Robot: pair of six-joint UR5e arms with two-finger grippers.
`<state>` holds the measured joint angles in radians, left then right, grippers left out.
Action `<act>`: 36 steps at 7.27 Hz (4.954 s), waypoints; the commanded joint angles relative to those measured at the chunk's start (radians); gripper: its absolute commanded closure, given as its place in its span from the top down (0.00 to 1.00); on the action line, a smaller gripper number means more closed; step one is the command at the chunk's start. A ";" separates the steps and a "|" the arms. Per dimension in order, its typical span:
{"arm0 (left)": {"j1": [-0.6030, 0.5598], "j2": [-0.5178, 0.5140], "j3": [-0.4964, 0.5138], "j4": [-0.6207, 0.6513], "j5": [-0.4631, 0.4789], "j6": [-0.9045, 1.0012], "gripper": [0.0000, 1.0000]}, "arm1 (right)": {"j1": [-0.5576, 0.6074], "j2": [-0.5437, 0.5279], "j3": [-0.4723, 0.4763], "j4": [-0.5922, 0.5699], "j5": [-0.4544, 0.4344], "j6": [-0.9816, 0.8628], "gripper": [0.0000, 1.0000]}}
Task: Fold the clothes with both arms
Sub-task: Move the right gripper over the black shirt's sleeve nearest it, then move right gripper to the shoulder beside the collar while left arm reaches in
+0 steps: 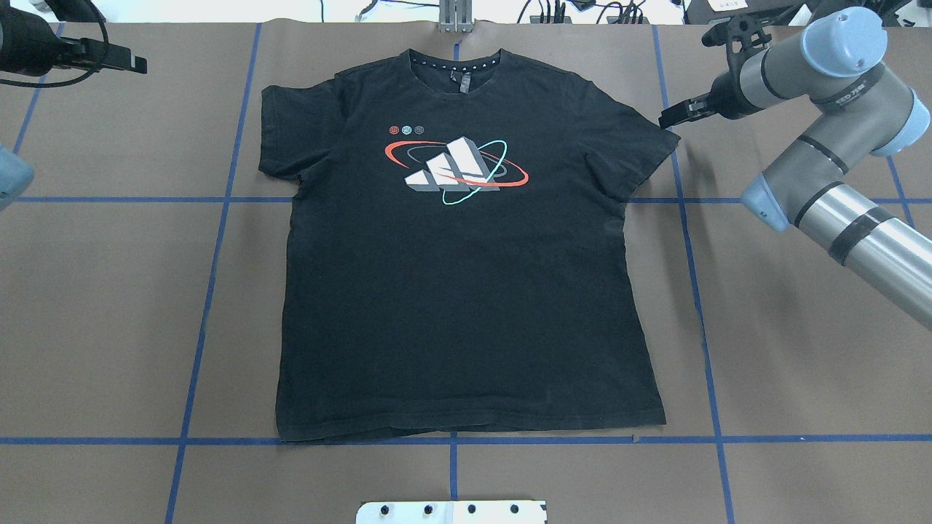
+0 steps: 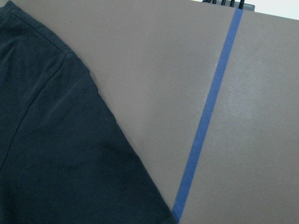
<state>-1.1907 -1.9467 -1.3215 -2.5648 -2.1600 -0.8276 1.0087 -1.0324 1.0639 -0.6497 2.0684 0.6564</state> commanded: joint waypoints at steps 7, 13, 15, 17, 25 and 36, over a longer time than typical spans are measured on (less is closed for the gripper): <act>0.000 -0.005 -0.002 -0.002 -0.001 -0.007 0.99 | -0.035 0.006 -0.067 0.027 -0.033 0.017 0.73; -0.001 0.000 -0.002 -0.003 -0.001 -0.008 0.99 | -0.035 0.017 -0.068 0.019 -0.050 0.019 0.54; -0.001 0.000 -0.005 -0.003 -0.003 -0.010 0.99 | -0.033 0.015 -0.068 0.019 -0.050 0.019 0.39; -0.001 0.000 -0.008 -0.003 -0.004 -0.011 0.99 | -0.033 0.015 -0.070 0.019 -0.050 0.020 0.35; -0.003 -0.003 -0.008 -0.003 -0.004 -0.011 0.99 | 0.008 0.015 0.000 0.022 0.057 0.029 0.00; -0.015 0.008 -0.012 -0.006 -0.008 -0.008 0.99 | -0.229 0.376 -0.117 -0.153 -0.226 0.312 0.00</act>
<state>-1.2049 -1.9408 -1.3320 -2.5706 -2.1675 -0.8345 0.7861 -0.6643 0.9738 -0.8018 1.8811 0.9610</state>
